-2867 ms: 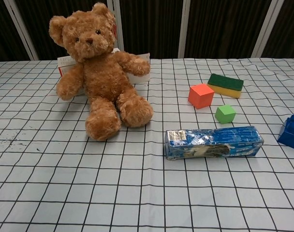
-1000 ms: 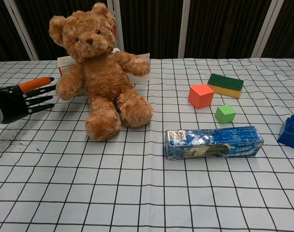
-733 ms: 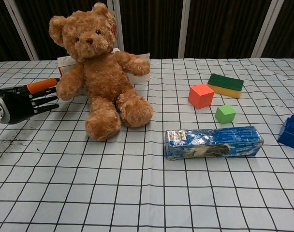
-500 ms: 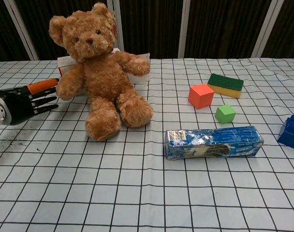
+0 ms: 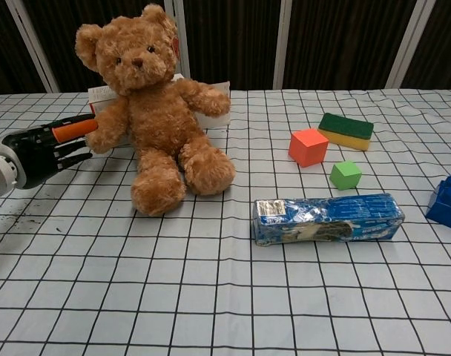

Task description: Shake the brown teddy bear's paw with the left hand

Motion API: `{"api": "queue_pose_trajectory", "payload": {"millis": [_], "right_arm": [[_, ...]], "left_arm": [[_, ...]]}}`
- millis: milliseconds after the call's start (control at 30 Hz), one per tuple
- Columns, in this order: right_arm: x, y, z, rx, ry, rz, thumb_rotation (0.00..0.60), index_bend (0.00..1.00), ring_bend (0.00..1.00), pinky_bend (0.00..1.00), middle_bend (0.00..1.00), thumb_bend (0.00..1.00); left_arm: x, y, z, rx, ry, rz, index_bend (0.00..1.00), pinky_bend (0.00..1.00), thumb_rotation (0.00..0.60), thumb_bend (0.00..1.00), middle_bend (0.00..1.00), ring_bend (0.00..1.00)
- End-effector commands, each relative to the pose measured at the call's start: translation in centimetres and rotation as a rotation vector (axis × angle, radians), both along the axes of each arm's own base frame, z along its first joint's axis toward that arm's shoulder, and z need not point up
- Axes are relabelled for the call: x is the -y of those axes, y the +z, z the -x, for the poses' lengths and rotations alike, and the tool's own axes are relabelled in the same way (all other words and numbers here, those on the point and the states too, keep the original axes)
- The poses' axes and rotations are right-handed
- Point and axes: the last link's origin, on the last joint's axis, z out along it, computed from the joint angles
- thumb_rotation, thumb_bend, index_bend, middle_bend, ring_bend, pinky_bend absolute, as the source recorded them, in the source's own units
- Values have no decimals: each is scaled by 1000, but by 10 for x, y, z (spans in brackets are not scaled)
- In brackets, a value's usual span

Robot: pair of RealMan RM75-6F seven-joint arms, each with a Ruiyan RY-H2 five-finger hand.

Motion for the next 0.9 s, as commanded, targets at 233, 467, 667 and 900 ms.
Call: {"api": "queue_pose_trajectory", "payload": {"millis": [233, 467, 667, 900], "right_arm": [[-1, -1, -1, 16, -2, -25, 600, 0, 0, 0, 0, 102], [-1, 1, 0, 17, -8, -23, 600, 0, 0, 0, 0, 102], [0, 0, 1, 18, -11, -28, 600, 0, 0, 0, 0, 102], [0, -1, 1, 25, -14, -40, 600, 0, 0, 0, 0, 102]], "left_arm": [[7, -3, -6, -48, 93, -97, 247, 0, 600, 315, 236, 0], [8, -12, -7, -70, 134, -82, 247, 0, 600, 316, 238, 0], [6, -16, -10, -110, 136, -99, 266, 0, 600, 334, 247, 0], [5, -17, -16, -141, 129, -129, 274, 0, 600, 370, 255, 0]]}}
